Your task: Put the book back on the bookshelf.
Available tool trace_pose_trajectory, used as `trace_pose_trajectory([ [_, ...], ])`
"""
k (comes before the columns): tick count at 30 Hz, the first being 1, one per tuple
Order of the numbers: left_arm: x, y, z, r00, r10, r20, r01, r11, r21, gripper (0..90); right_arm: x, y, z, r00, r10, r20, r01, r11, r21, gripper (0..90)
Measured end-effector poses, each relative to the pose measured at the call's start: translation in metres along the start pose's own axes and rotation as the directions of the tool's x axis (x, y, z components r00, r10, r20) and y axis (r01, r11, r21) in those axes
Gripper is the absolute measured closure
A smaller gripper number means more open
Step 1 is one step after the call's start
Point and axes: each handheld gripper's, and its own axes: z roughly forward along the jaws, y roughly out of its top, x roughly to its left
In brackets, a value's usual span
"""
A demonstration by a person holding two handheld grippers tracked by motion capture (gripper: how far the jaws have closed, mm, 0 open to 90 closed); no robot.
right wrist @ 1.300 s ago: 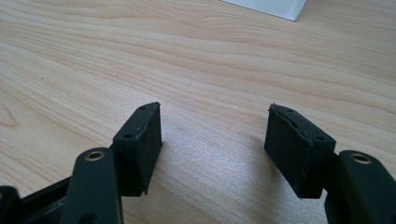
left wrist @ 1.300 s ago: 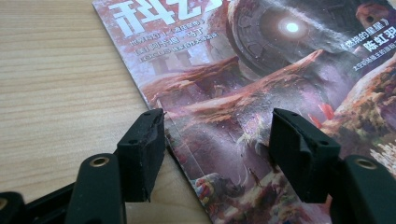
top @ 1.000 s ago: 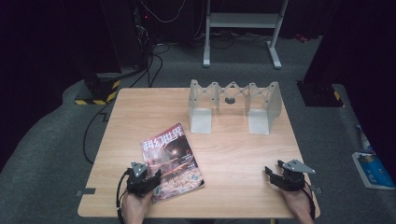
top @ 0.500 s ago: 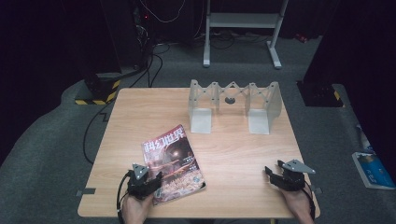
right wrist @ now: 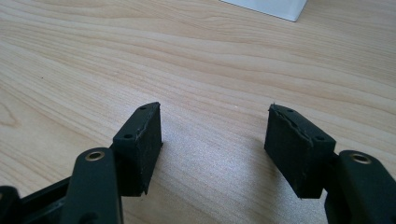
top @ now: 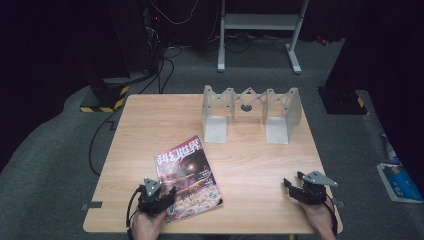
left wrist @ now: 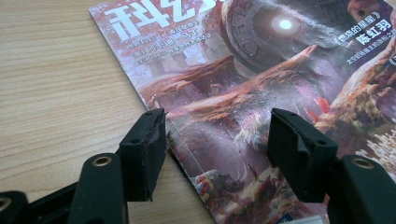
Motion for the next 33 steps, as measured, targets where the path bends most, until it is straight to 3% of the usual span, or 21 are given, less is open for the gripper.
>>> trace_pose_trajectory([
  [33,-0.011,0.002,0.002,0.9986,0.032,0.042,-0.033,0.9995,0.003,37.3,0.000,0.000,0.000,1.0000,0.000,-0.001,0.000,1.000,0.000,36.2],
])
